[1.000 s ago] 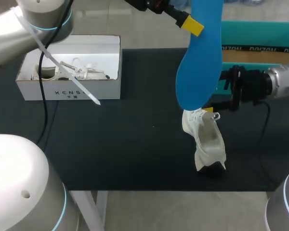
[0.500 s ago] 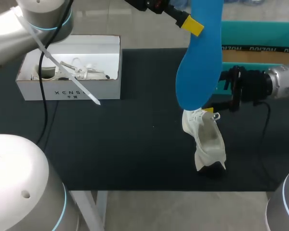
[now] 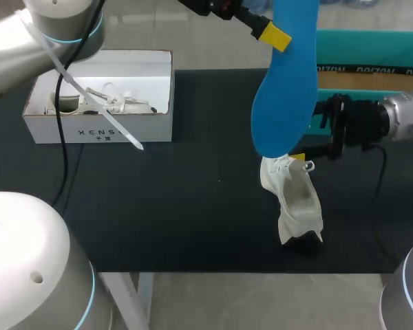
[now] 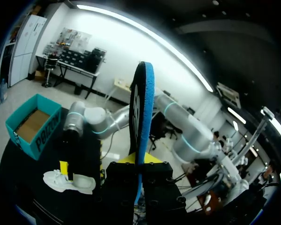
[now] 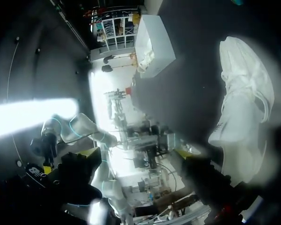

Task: Take the shoe out of the shoebox, open the shoe tongue, remove and reinsert the insole, then place the shoe into the shoebox

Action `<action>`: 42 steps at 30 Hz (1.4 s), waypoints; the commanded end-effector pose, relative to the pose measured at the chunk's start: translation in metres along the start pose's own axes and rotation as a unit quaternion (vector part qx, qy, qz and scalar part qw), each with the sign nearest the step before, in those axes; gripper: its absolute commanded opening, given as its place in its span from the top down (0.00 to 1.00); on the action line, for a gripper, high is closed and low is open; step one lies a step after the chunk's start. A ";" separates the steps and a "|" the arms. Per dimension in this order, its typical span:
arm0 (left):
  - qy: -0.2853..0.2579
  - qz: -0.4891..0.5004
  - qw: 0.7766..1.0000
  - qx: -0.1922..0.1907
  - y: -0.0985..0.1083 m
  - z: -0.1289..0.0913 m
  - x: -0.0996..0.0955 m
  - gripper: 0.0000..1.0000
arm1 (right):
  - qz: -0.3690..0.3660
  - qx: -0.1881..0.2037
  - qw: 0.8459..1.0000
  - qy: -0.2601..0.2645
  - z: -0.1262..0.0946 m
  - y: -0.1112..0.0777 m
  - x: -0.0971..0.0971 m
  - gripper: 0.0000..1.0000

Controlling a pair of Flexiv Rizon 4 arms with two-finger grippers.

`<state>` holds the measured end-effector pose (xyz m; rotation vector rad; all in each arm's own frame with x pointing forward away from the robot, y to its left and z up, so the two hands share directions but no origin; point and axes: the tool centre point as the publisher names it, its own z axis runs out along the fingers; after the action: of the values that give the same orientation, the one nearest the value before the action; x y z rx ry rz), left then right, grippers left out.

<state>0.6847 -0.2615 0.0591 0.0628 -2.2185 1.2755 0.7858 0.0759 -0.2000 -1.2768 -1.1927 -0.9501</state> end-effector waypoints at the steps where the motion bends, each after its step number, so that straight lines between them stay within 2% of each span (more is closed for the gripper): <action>1: -0.064 0.073 0.995 -0.012 0.012 0.018 0.017 1.00 | 0.000 -0.001 1.000 -0.001 0.001 0.000 0.000 0.00; 5: -0.154 0.131 0.979 -0.007 0.029 0.030 0.036 1.00 | 0.000 -0.001 1.000 -0.001 0.001 0.000 0.000 0.00; 10: -0.226 0.180 0.957 0.009 0.049 0.039 0.052 1.00 | 0.000 -0.001 1.000 -0.001 0.001 0.000 0.000 0.00; 13: -0.260 0.185 0.948 0.019 0.064 0.041 0.053 1.00 | 0.000 -0.001 1.000 -0.001 0.001 0.000 0.000 0.00; 15: -0.287 0.174 0.942 0.011 0.072 0.043 0.049 1.00 | 0.000 -0.001 1.000 -0.001 0.001 0.000 0.000 0.00; 42: -0.287 0.174 0.942 0.011 0.072 0.043 0.049 1.00 | 0.000 -0.001 1.000 -0.001 0.001 0.000 0.000 0.00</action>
<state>0.6022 -0.2451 0.0119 0.0553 -2.8023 1.6324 0.7856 0.0761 -0.2001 -1.2771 -1.1934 -0.9501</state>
